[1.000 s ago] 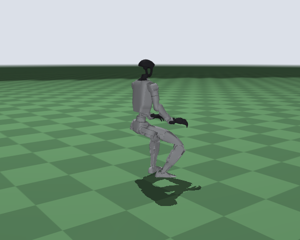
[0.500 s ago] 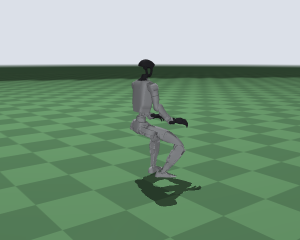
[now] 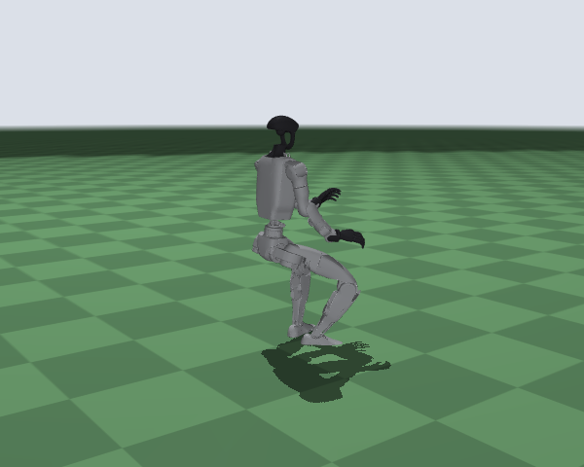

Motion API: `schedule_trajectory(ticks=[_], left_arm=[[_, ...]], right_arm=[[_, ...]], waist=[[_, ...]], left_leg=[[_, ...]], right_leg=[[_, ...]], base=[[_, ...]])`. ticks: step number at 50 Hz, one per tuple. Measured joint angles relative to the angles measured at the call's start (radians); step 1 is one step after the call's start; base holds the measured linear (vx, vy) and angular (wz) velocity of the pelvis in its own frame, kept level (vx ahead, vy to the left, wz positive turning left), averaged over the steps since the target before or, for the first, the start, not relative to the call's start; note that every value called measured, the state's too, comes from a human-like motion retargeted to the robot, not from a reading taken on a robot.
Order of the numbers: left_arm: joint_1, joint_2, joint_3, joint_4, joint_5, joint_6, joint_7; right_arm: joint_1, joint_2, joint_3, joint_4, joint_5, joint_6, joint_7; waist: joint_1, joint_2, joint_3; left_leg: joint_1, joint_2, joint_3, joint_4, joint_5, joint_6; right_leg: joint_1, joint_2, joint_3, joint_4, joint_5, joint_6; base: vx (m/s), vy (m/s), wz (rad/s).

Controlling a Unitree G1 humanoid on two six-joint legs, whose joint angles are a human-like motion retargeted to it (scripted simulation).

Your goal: Upper body actions

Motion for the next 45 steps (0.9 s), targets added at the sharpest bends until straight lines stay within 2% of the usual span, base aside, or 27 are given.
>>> schedule_trajectory(ticks=[11, 23, 30, 36, 40, 45], left_arm=[[-0.241, 0.047, 0.045, -0.095, -0.042, -0.065, 0.058], [-0.429, 0.141, 0.028, -0.207, -0.030, -0.120, 0.085], [-0.483, 0.175, -0.019, -0.292, -0.006, -0.141, 0.071], [-0.491, 0.207, -0.051, -0.374, 0.112, -0.157, 0.114], [-0.485, 0.218, -0.042, -0.381, 0.190, -0.133, 0.170], [-0.476, 0.227, 0.008, -0.341, 0.172, -0.136, 0.175]], right_arm=[[-0.006, -0.002, 0.002, 0.009, -0.004, -0.004, 0.002], [-0.004, -0.016, 0.002, -0.001, 0.000, -0.004, 0.003], [0.000, -0.024, 0.002, -0.005, 0.001, -0.001, 0.002], [-0.002, -0.025, -0.003, -0.004, 0.001, -0.002, 0.004], [-0.002, -0.022, -0.005, -0.001, -0.001, -0.003, 0.003], [-0.005, -0.019, -0.007, 0.004, -0.003, -0.005, 0.005]], waist=[[-0.007, 0.009, -0.006], [-0.003, 0.021, -0.002], [0.002, 0.026, -0.003], [0.006, 0.026, -0.002], [0.006, 0.024, -0.004], [0.004, 0.023, -0.005]], left_leg=[[-0.003, 0.004, -0.001, 0.003, -0.001, -0.001], [-0.006, 0.002, 0.000, 0.002, -0.001, -0.001], [-0.007, 0.001, 0.000, 0.002, -0.001, -0.001], [-0.008, 0.002, -0.001, 0.003, 0.000, -0.001], [-0.007, 0.004, 0.000, 0.003, 0.000, -0.001], [-0.006, 0.006, 0.000, 0.004, 0.001, -0.001]], right_leg=[[-0.002, 0.002, -0.001, 0.001, -0.001, -0.001], [-0.005, 0.001, 0.000, 0.002, -0.002, -0.001], [-0.006, 0.001, 0.000, 0.003, -0.003, -0.001], [-0.007, 0.001, 0.000, 0.003, -0.003, -0.001], [-0.007, 0.003, 0.000, 0.002, -0.002, -0.002], [-0.008, 0.004, 0.000, 0.001, 0.000, -0.003]], base=[[0.00, 0.00, 0.00], [0.00, 0.02, 0.01], [0.00, 0.07, 0.01], [0.00, 0.00, 0.00], [0.00, 0.00, 0.00], [0.00, 0.00, 0.00]])
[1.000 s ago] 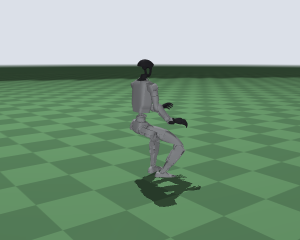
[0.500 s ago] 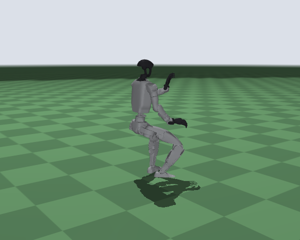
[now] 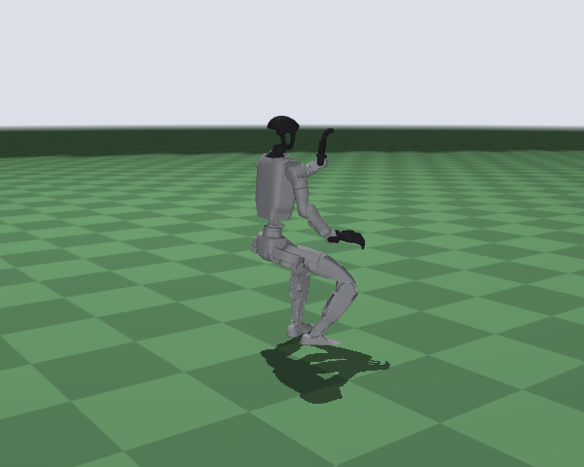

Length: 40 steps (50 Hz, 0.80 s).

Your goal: Upper body actions

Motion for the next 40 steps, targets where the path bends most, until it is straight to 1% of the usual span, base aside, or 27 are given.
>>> schedule_trajectory(ticks=[9, 15, 22, 30, 35, 37, 40], left_arm=[[0.010, 0.022, 0.158, 0.068, -0.049, 0.051, 0.034], [0.003, 0.014, 0.203, 0.108, -0.129, 0.046, 0.045], [-0.004, -0.002, 0.137, 0.084, -0.177, 0.001, 0.019], [-0.012, -0.030, -0.002, -0.002, -0.105, -0.041, -0.004], [-0.021, -0.047, -0.074, -0.011, -0.097, -0.083, -0.030], [-0.024, -0.046, -0.082, -0.012, -0.069, -0.079, -0.034], [-0.025, -0.038, -0.073, -0.013, -0.019, -0.049, -0.018]], right_arm=[[0.002, 0.002, 0.002, -0.006, 0.003, -0.002, -0.001], [0.008, -0.006, 0.007, -0.016, 0.009, 0.002, -0.002], [0.015, -0.014, 0.014, -0.024, 0.013, 0.006, -0.002], [0.012, -0.010, 0.016, -0.021, 0.011, 0.004, 0.001], [0.012, -0.006, 0.015, -0.016, 0.008, 0.001, 0.000], [0.011, -0.005, 0.014, -0.015, 0.007, 0.000, 0.000], [0.010, -0.003, 0.014, -0.013, 0.006, -0.003, 0.002]], waist=[[-0.006, 0.002, 0.000], [-0.005, 0.007, -0.001], [-0.003, 0.007, 0.002], [-0.007, 0.003, 0.003], [-0.010, 0.001, 0.001], [-0.011, 0.001, 0.000], [-0.013, 0.002, -0.001]], left_leg=[[0.000, -0.002, 0.003, -0.001, -0.001, 0.001], [-0.003, -0.009, 0.003, -0.003, -0.001, 0.002], [-0.003, -0.015, 0.004, -0.006, -0.001, 0.003], [-0.003, -0.010, 0.001, -0.004, -0.001, 0.002], [-0.003, -0.004, -0.001, -0.001, 0.000, 0.002], [-0.003, -0.001, -0.001, 0.000, 0.000, 0.001], [-0.003, 0.003, -0.001, 0.002, 0.000, 0.000]], right_leg=[[-0.001, -0.003, 0.001, 0.000, -0.001, 0.001], [-0.003, -0.008, 0.003, 0.002, -0.003, 0.004], [-0.001, -0.012, 0.003, 0.003, -0.005, 0.004], [0.000, -0.008, 0.001, 0.003, -0.004, 0.003], [0.000, -0.004, -0.001, 0.002, -0.003, 0.001], [-0.001, -0.003, -0.001, 0.001, -0.002, 0.001], [-0.002, -0.001, -0.001, 0.001, -0.001, 0.000]], base=[[0.00, 0.00, 0.00], [0.00, 0.00, 0.00], [0.00, 0.00, 0.00], [0.00, 0.00, 0.00], [0.00, 0.00, 0.00], [0.00, 0.00, 0.00], [0.00, 0.00, 0.00]])
